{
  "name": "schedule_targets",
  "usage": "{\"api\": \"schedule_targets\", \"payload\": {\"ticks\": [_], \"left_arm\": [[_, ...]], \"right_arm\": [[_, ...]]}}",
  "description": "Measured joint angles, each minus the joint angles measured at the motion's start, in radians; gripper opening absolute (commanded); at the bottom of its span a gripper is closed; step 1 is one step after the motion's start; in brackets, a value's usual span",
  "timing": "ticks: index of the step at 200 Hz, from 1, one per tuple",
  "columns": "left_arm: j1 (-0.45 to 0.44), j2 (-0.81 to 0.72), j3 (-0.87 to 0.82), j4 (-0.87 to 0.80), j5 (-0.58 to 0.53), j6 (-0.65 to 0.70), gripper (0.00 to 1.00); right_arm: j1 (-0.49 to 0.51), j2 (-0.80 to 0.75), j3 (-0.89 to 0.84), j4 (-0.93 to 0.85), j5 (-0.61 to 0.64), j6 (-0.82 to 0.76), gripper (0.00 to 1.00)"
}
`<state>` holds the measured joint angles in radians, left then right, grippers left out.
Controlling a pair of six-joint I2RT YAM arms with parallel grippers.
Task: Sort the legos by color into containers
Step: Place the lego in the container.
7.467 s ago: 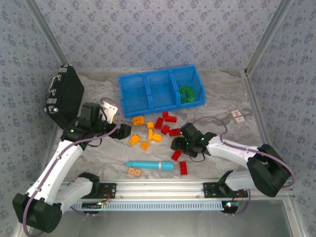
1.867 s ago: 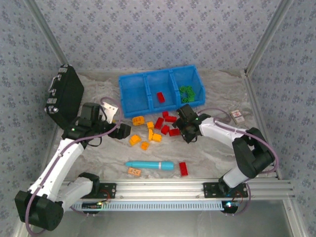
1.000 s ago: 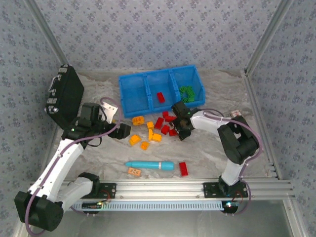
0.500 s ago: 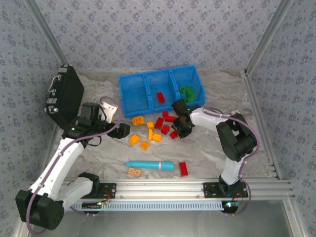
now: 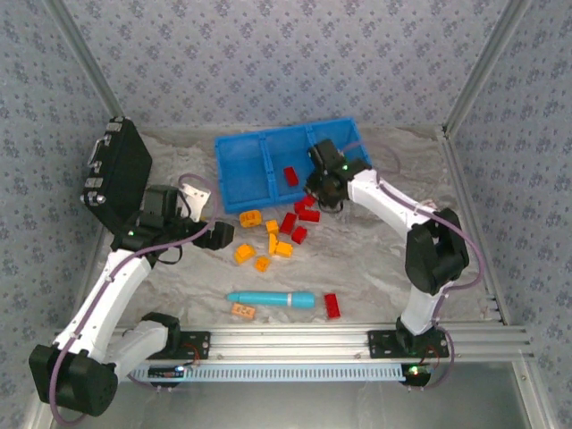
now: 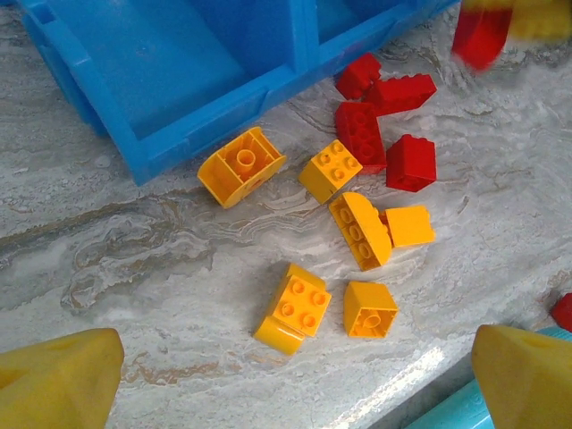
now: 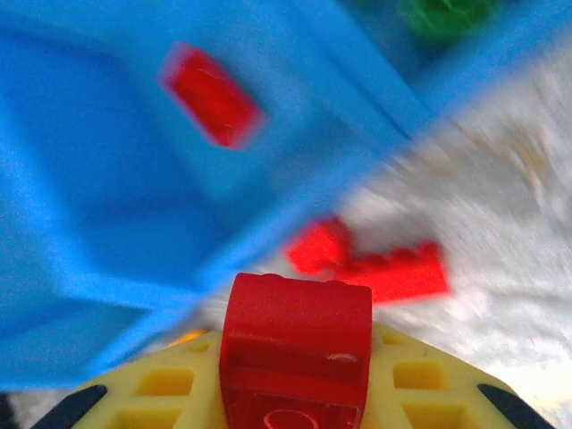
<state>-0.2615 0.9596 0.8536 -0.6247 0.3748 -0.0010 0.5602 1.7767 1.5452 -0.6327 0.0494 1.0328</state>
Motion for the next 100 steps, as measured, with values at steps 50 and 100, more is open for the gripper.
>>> {"api": "schedule_targets", "payload": {"ticks": [50, 100], "left_arm": [[0.001, 0.000, 0.000, 0.000, 0.000, 0.000, 1.00], [0.006, 0.000, 0.000, 0.000, -0.001, 0.000, 1.00]], "right_arm": [[0.047, 0.124, 0.248, 0.044, 0.099, -0.333, 0.28], [0.110, 0.342, 0.326, 0.082, 0.238, -0.615, 0.31]]}}
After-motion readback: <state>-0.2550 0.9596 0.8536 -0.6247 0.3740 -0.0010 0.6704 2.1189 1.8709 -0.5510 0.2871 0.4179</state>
